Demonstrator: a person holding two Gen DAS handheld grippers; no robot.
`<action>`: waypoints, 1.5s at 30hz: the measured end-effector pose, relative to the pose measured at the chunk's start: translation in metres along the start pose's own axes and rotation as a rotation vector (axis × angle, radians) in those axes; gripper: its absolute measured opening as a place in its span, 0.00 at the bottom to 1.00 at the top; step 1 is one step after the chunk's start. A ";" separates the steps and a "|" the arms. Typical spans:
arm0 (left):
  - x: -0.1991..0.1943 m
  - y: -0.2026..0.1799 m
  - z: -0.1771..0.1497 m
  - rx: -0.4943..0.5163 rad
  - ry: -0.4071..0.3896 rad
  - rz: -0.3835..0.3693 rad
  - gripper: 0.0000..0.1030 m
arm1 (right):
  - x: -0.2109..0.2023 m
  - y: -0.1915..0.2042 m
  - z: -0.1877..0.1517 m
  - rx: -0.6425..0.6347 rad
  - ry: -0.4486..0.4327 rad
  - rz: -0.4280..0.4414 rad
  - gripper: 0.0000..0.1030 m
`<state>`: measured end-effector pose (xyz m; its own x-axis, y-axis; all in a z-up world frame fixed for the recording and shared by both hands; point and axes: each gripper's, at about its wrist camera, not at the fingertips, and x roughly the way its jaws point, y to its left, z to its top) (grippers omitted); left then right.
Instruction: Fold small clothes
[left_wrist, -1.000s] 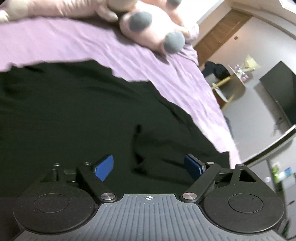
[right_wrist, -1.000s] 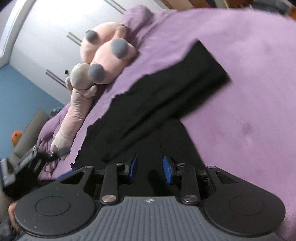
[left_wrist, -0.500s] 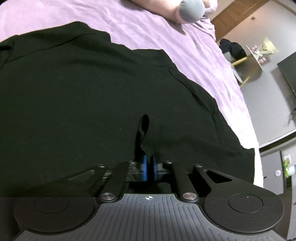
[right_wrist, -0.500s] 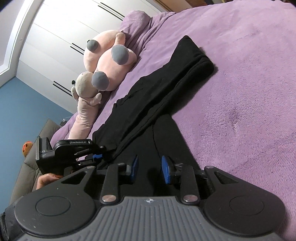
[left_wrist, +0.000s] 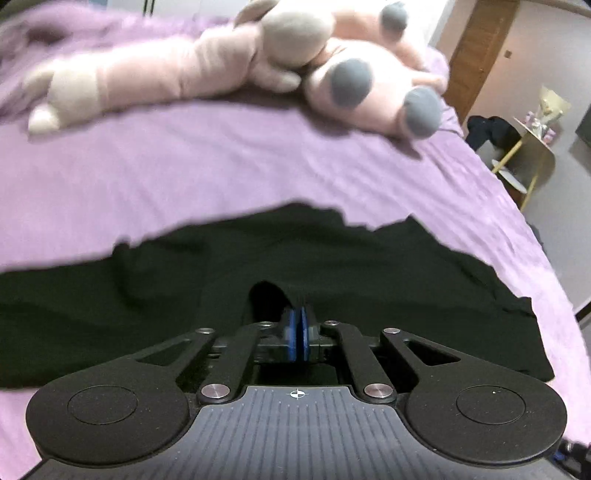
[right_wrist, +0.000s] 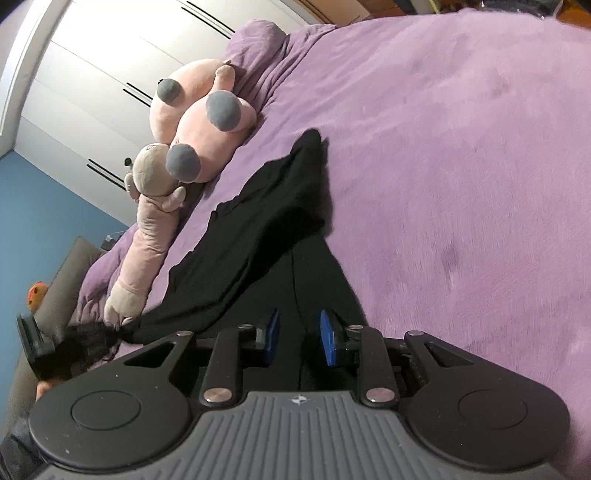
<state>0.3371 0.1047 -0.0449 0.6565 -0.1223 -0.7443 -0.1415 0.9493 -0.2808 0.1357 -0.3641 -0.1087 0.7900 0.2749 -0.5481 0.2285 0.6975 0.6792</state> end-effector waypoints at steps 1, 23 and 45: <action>0.004 0.005 -0.003 -0.016 0.007 -0.007 0.20 | 0.001 0.003 0.005 -0.011 -0.010 -0.008 0.27; 0.004 0.045 0.016 0.034 -0.140 0.165 0.05 | 0.113 0.051 0.094 -0.215 0.027 -0.213 0.59; 0.004 0.047 -0.006 0.042 -0.104 0.160 0.33 | 0.102 0.095 0.069 -0.469 -0.100 -0.279 0.22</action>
<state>0.3283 0.1472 -0.0645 0.7015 0.0596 -0.7102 -0.2203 0.9658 -0.1365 0.2770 -0.3154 -0.0669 0.7910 -0.0105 -0.6117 0.1769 0.9610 0.2123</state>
